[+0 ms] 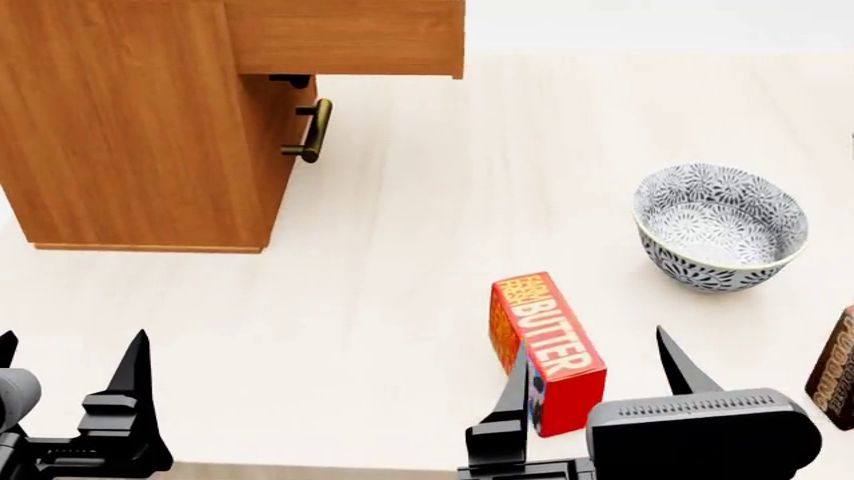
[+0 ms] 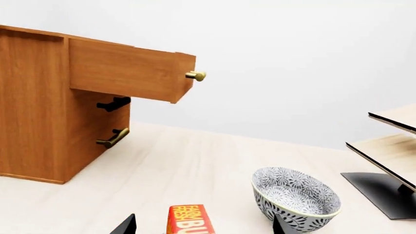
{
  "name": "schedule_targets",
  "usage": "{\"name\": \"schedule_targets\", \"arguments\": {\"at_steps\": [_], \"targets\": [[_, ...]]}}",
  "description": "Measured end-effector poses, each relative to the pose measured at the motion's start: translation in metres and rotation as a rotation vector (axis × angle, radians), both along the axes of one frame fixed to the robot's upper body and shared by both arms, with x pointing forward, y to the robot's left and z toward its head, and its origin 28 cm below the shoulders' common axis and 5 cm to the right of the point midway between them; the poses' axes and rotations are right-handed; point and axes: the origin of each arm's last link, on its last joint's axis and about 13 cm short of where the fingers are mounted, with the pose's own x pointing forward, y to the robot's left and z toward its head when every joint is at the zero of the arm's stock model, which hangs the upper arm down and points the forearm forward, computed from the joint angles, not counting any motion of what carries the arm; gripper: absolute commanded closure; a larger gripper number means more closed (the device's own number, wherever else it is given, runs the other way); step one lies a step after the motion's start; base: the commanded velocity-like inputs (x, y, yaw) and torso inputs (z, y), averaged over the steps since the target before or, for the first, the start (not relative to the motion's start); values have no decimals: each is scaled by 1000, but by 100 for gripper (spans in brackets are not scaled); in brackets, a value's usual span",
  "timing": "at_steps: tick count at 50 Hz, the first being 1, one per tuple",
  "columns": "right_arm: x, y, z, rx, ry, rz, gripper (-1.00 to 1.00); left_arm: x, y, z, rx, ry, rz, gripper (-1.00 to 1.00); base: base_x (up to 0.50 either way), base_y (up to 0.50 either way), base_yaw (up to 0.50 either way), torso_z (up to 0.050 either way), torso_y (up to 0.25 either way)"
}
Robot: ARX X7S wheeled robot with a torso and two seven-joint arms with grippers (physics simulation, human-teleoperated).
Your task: Close the top drawer of the cabinet.
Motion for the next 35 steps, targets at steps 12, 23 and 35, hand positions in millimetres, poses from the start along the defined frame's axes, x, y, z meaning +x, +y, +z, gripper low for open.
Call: {"name": "schedule_targets", "arguments": {"at_steps": [12,23,35], "targets": [[0,0,-1,-2,1,1,-100,0,0,0,1,-4,4,-100,7,500,0,0,0],[-1,0,-2,2,0,5,-100,0,0,-1,4,-8,5,-100,7,500,0,0,0],[-2,0,-4,4,1,11,-100,0,0,-1,6,-11,5,-100,15,500,0,0,0]]}}
